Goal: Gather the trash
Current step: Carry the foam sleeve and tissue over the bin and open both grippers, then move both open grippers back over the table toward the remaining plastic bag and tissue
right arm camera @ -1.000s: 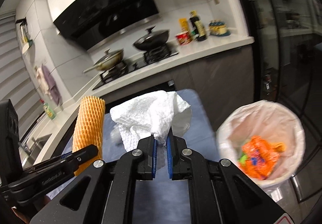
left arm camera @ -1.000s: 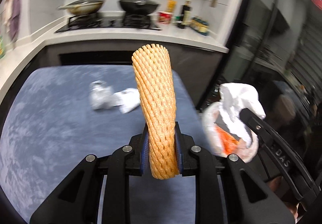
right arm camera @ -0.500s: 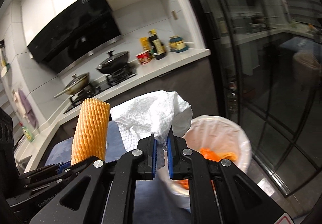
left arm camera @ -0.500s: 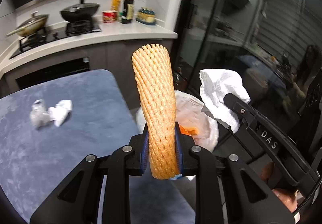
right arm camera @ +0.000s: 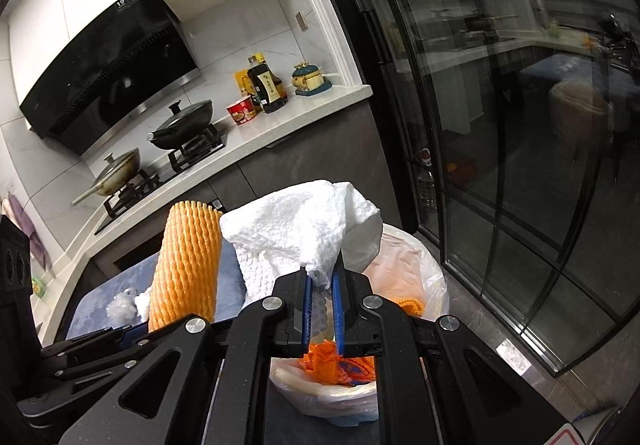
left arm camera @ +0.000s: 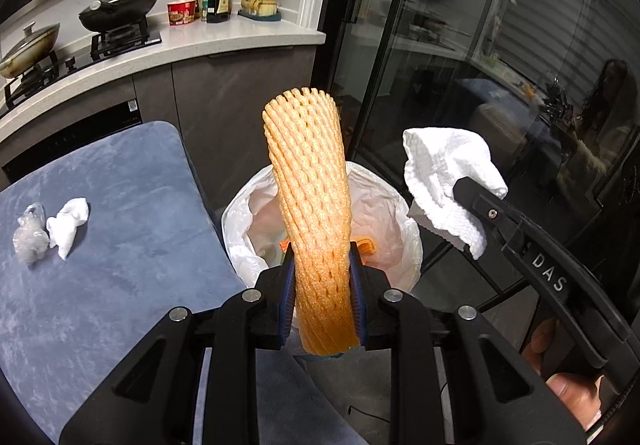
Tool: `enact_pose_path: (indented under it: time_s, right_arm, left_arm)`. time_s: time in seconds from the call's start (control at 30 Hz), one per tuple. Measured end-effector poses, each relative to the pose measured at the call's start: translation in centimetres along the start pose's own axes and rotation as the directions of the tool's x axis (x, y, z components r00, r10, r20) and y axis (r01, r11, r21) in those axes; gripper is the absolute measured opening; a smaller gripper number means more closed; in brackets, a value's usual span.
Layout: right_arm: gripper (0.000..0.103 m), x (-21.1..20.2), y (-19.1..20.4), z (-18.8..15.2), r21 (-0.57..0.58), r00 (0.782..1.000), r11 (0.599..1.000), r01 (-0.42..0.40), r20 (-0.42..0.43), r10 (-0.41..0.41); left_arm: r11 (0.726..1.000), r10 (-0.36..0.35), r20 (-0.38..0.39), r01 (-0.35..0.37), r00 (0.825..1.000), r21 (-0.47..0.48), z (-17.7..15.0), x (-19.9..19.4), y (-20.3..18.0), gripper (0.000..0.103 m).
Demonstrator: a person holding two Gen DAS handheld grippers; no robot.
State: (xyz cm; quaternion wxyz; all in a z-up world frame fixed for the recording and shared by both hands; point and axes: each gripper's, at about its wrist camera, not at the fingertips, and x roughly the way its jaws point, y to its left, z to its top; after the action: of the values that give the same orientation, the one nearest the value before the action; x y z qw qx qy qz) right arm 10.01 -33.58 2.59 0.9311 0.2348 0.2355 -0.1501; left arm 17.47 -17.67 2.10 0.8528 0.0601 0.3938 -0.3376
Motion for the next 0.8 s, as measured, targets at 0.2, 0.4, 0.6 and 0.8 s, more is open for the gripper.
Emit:
enact_pose_path:
  time_s: [0.2,0.4,0.6,0.8]
  right_arm:
    - [0.01,1.7,-0.3,0.0,0.001,0.999,1.0,0.011,-0.03,-0.011]
    - [0.01,3.8,-0.6,-0.2,0.001,0.998,1.0,0.017,-0.06,-0.017]
    - [0.015,5.0,-0.1,-0.5,-0.002,0.997,1.0,0.029,-0.074,-0.029]
    - [0.029,4.8,0.1,-0.4,-0.002,0.998,1.0,0.029,-0.057,-0.029]
  left_arm:
    - [1.0,0.019,-0.028,-0.019,0.999,0.004,0.1,1.8,-0.1,0.024]
    - [0.999,0.033,-0.054,-0.031,0.998,0.025,0.1,3.9,-0.2,0.027]
    - [0.999,0.034,-0.069,-0.032,0.997,0.025,0.0,5.3,0.0,0.042]
    - [0.998,0.059,-0.027,-0.058,0.998,0.017,0.3,4.8,0.3,0.071]
